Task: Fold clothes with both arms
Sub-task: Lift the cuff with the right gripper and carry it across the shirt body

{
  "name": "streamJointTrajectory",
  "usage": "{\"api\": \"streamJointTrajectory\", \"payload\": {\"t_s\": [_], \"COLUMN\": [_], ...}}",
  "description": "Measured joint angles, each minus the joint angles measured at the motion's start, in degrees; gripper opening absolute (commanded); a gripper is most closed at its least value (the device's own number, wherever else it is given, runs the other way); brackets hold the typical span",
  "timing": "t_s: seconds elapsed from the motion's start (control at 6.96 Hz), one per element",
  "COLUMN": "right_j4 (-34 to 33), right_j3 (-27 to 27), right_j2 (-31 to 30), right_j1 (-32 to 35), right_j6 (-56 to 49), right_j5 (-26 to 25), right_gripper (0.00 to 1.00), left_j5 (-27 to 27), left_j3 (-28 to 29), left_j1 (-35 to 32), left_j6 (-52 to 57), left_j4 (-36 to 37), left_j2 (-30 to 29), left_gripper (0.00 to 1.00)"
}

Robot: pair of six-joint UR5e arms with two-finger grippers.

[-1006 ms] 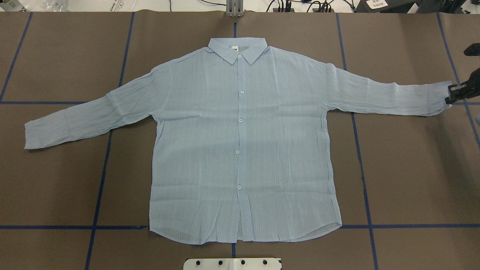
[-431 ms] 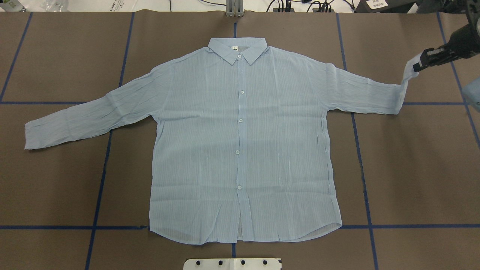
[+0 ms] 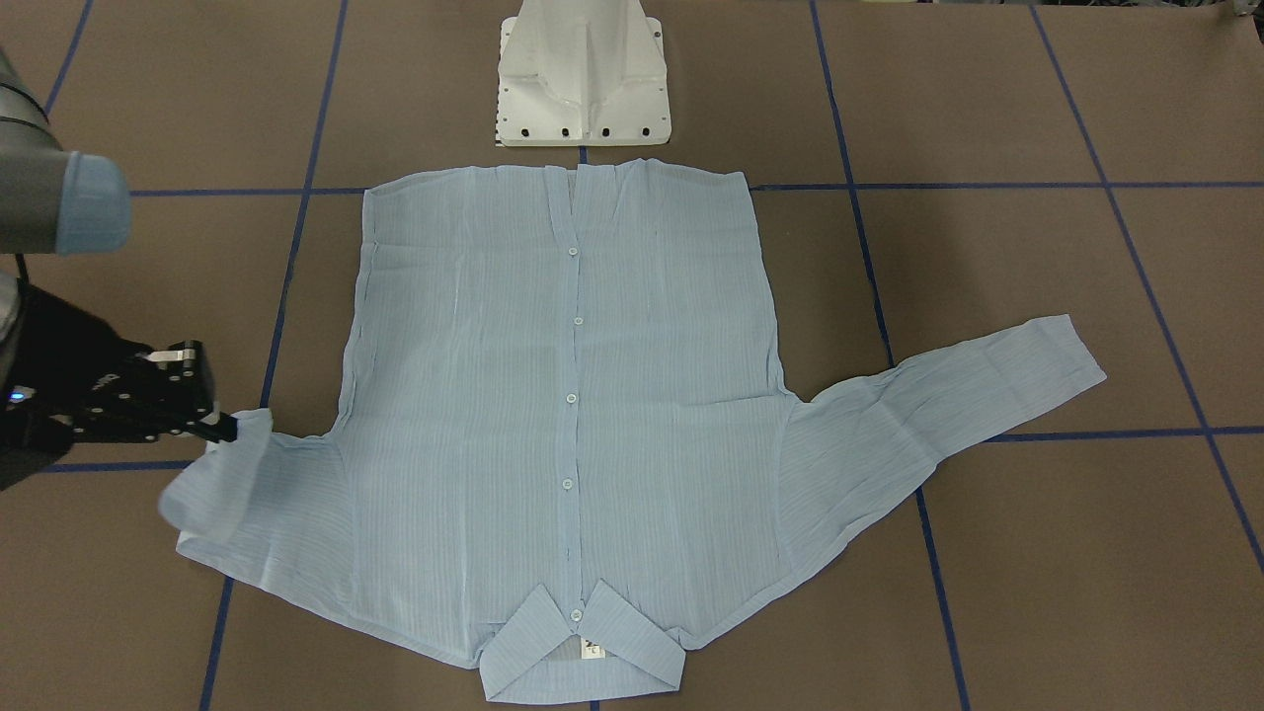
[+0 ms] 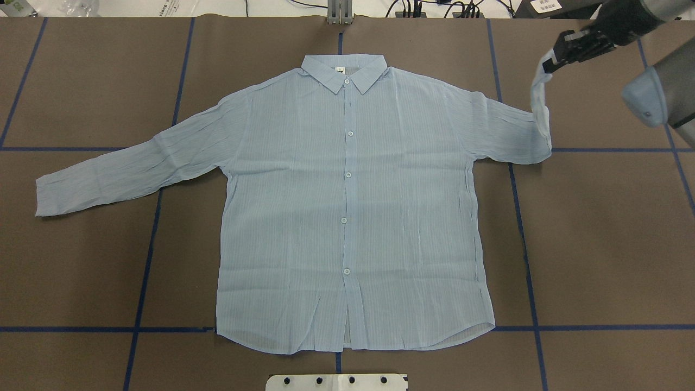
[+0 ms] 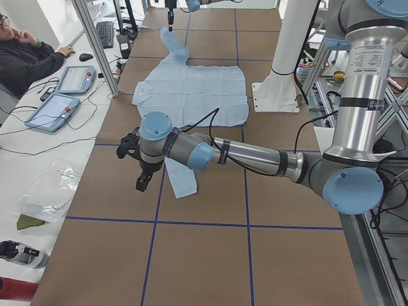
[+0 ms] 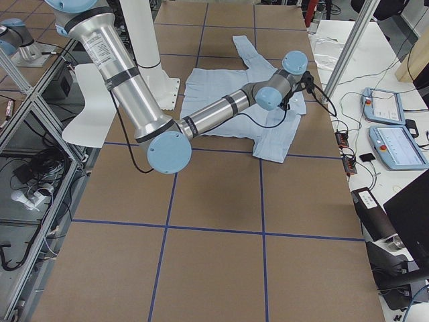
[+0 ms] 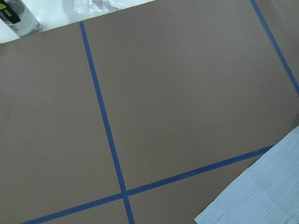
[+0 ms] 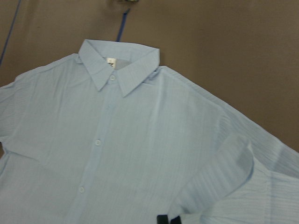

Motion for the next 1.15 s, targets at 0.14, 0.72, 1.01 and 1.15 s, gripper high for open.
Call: {"api": "streamJointTrajectory", "payload": {"t_s": [0.14,0.72,1.01,1.15], "right_j4": [-0.21,0.26,0.38,0.49], "right_j3": [-1.65,-12.76,-19.38,-22.76], "right_j2": [5.50,20.43,25.30,27.46], "right_j1": [-3.79,-15.33,-18.59,-20.19], "right_j6": [3.52,6.92,6.97,6.96], "right_j5": [-2.41,-16.51,-20.56,-22.70], "right_gripper": [0.00,0.00,0.00,0.00], "left_j5": [0.05,0.18,0.24,0.25], "left_j3": [0.41,1.74,1.99,2.02], "left_j1": [0.00,0.00,0.00,0.00], "left_j6": [0.18,0.20,0.10,0.05], "left_j4": [-0.02,-0.09,-0.09,-0.08], "left_j2": [0.03,0.26,0.26,0.25], "left_gripper": [1.00,1.00,1.00,1.00]}}
